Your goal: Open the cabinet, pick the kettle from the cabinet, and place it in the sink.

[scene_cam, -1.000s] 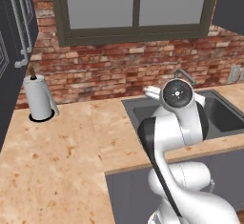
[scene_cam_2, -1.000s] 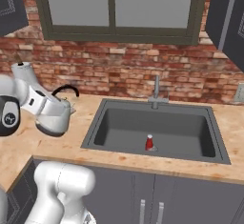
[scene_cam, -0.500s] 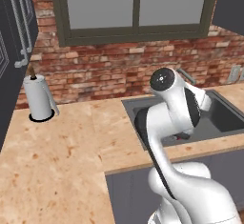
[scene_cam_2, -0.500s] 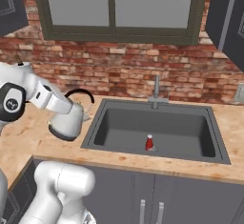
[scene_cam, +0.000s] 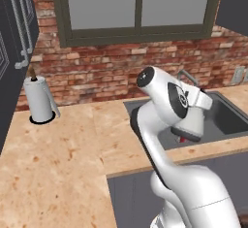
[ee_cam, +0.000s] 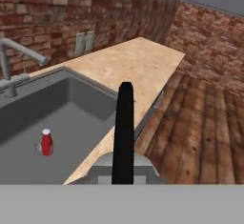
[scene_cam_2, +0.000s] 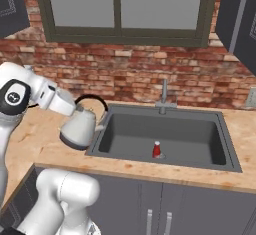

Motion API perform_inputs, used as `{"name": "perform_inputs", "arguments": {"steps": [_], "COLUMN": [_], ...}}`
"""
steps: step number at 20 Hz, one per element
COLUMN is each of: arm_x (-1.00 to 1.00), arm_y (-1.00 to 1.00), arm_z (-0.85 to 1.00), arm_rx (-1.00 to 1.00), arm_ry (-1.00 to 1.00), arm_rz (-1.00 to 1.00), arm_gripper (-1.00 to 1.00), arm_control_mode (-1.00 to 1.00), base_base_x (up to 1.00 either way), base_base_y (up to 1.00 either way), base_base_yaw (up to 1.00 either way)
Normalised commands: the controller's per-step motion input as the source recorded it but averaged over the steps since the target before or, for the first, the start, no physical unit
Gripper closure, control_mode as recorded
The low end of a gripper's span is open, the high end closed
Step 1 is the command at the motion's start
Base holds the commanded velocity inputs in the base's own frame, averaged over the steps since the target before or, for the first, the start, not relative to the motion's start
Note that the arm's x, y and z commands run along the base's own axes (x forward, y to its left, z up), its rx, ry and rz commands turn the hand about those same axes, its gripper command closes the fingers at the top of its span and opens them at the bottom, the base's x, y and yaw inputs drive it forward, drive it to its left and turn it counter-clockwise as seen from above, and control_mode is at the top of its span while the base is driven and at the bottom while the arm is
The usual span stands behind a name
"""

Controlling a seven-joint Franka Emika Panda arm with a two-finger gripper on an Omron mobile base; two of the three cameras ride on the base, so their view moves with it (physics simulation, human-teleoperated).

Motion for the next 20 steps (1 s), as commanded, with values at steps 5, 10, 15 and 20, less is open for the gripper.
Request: {"name": "perform_inputs", "arguments": {"steps": [5,10,15,20], "arm_x": [0.26,0.09,0.20,0.20], "arm_y": [-0.18,-0.22,-0.14,-0.22], "arm_z": [-0.05,-0.08,-0.09,-0.10], "arm_rx": [-0.19,-0.16,-0.09,-0.04], "arm_ry": [0.10,0.09,0.01,0.00], "arm_rz": [-0.18,-0.14,-0.10,-0.02], "arm_gripper": [1.00,1.00,1.00,1.00], "arm_control_mode": [-1.00,-1.00,-1.00,-1.00], "base_base_x": [0.00,0.00,0.00,0.00], "base_base_y": [0.00,0.00,0.00,0.00], "base_base_yaw": [0.00,0.00,0.00,0.00]}}
